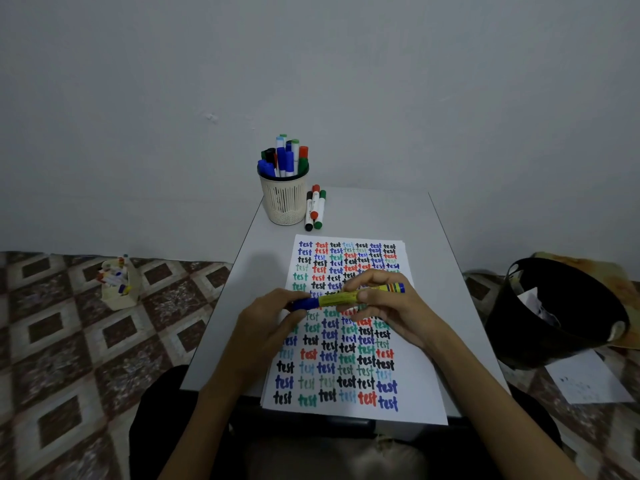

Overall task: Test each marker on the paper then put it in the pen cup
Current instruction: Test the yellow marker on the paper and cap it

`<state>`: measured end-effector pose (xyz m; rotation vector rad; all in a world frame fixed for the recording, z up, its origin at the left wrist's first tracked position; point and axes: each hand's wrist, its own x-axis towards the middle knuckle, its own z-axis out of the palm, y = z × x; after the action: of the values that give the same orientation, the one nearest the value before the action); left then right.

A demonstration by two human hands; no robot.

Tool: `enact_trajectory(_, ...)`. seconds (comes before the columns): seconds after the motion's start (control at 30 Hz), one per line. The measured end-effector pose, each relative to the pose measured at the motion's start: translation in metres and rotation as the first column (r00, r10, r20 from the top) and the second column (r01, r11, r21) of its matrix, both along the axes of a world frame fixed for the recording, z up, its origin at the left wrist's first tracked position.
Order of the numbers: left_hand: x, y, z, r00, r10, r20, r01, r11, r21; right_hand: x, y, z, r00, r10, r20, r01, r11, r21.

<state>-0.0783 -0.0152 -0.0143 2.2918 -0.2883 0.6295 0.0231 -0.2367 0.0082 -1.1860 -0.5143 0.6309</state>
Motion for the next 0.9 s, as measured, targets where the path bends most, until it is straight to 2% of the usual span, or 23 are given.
enact_trajectory(0.07, 0.0, 0.001, 0.001, 1.0, -0.017, 0.012, 0.017, 0.999, -0.039, -0.002, 0.004, -0.001, 0.999, -0.024, 0.032, 0.025, 0.999, -0.027)
enact_trajectory(0.27, -0.001, 0.004, 0.002, 1.0, 0.017, -0.011, -0.019, 0.975, -0.222, -0.001, 0.011, 0.001, 0.944, -0.222, 0.244, 0.251, 0.963, -0.096)
enact_trajectory(0.37, -0.002, 0.006, 0.003, 1.0, 0.022, 0.002, -0.021, 0.967, -0.252, -0.003, 0.014, 0.005, 0.926, -0.183, 0.331, 0.235, 0.964, -0.126)
enact_trajectory(0.47, -0.001, 0.008, 0.002, 0.999, 0.029, 0.018, -0.025, 0.98, -0.198, -0.002, 0.017, 0.011, 0.907, -0.131, 0.399, 0.205, 0.967, -0.148)
enact_trajectory(0.9, -0.006, 0.007, 0.009, 0.977, 0.082, 0.197, -0.073, 0.996, -0.051, -0.015, 0.031, 0.021, 0.947, -0.217, 0.237, 0.255, 0.957, -0.14)
